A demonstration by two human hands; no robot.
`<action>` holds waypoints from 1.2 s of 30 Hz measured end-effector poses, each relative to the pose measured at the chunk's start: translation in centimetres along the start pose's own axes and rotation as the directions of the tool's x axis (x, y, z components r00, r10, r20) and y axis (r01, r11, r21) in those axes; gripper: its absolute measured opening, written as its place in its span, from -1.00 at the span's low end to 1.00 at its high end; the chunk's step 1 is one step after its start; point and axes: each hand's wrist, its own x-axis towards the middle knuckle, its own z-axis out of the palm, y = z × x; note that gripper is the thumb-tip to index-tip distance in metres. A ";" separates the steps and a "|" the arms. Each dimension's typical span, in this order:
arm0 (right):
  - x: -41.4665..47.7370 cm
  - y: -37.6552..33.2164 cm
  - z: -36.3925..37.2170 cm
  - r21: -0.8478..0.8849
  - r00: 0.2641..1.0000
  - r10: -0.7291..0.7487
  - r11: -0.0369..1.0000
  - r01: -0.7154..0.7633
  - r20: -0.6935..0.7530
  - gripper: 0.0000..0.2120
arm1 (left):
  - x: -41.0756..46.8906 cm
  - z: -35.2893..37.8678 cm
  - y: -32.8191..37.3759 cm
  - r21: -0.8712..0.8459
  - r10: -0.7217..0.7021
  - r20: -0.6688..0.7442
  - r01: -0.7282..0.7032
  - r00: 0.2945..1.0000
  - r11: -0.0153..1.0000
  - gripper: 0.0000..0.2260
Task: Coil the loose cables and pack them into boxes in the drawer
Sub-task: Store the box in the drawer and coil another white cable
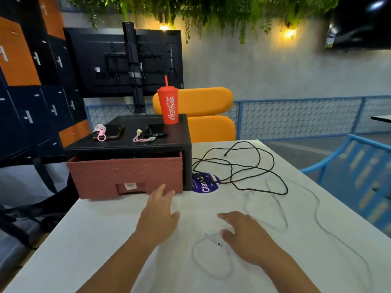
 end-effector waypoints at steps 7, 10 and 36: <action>-2.3 2.9 3.8 -0.225 0.984 0.114 0.964 -0.143 -0.136 -0.53 | -5.2 2.8 4.6 -0.141 -0.091 0.110 0.106 0.990 0.984 -0.74; -2.2 2.6 4.8 -0.189 0.977 0.091 0.974 -0.128 -0.190 -0.52 | -6.5 3.3 4.6 -0.058 -0.126 0.106 0.132 0.986 0.990 -0.83; 5.8 1.2 4.2 -0.253 0.961 -0.016 0.966 -0.056 -0.275 -0.60 | -7.2 -2.2 -0.9 -0.949 -0.234 0.159 0.083 0.959 -0.303 -0.76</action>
